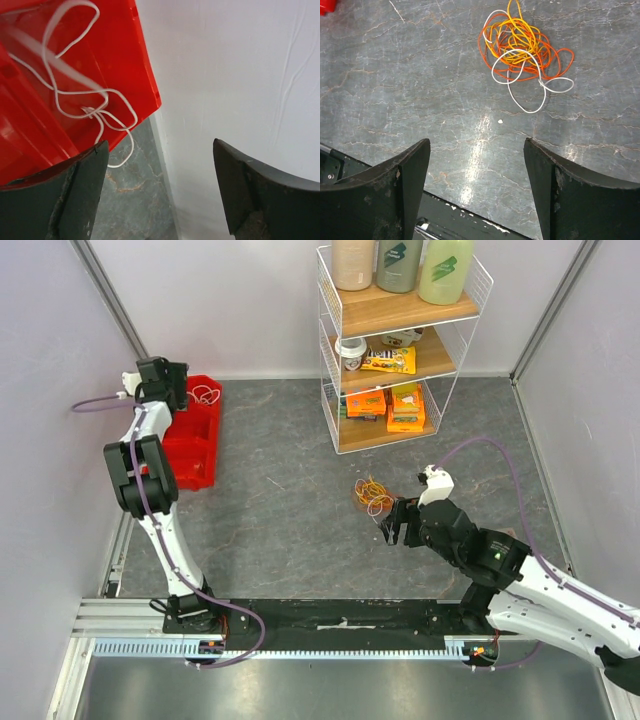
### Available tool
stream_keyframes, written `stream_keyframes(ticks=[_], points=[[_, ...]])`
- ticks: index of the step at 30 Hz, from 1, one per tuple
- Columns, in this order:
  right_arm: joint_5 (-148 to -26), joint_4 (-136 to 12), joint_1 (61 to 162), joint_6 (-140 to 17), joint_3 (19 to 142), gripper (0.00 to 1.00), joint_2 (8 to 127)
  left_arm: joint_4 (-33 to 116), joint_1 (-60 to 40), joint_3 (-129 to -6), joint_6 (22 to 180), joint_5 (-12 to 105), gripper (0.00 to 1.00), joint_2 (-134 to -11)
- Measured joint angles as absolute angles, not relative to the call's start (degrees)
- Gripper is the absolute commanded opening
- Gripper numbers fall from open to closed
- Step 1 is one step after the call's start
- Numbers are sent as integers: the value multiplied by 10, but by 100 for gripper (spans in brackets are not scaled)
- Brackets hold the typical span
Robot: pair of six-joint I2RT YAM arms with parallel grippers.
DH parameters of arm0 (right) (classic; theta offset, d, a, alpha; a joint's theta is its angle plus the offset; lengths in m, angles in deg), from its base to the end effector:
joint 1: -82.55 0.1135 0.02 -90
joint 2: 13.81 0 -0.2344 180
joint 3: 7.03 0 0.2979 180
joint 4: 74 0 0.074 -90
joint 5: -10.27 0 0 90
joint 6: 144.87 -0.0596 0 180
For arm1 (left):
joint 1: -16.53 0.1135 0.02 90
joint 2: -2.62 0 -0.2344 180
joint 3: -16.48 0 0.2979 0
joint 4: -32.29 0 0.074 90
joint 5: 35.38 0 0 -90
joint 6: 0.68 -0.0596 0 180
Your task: Untangle the cables
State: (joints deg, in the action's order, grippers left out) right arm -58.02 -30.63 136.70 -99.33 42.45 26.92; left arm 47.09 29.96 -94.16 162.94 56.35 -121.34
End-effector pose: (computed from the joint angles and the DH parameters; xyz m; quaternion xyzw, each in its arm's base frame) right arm 0.1603 0.1843 0.2383 0.0137 0.8739 0.2373 0.4240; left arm 0.5429 0.1315 0.1763 -0.5962 0.6165 -0.2466 0.4513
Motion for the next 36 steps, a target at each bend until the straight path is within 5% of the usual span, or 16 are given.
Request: stream_keyframes(ticks=[5,12,19,24,31,36], points=[[-589,-306,1367,-1001,425,83,259,503,303,-921,1624,555,87,-1181],[-587,-306,1367,-1005,425,83,277,512,268,-699,1603,498,84,-973],[-580,-334,1367,-1008,418,83,416,483,83,-405,1548,429,91,-693],[-587,-367,1347,-1008,409,83,499,503,-46,-315,1470,425,87,-530],[-675,-458,1160,-969,402,68,523,495,-184,-167,1423,362,83,-415],[-715,-493,1131,-910,404,48,546,501,-285,-119,1423,349,83,-403]])
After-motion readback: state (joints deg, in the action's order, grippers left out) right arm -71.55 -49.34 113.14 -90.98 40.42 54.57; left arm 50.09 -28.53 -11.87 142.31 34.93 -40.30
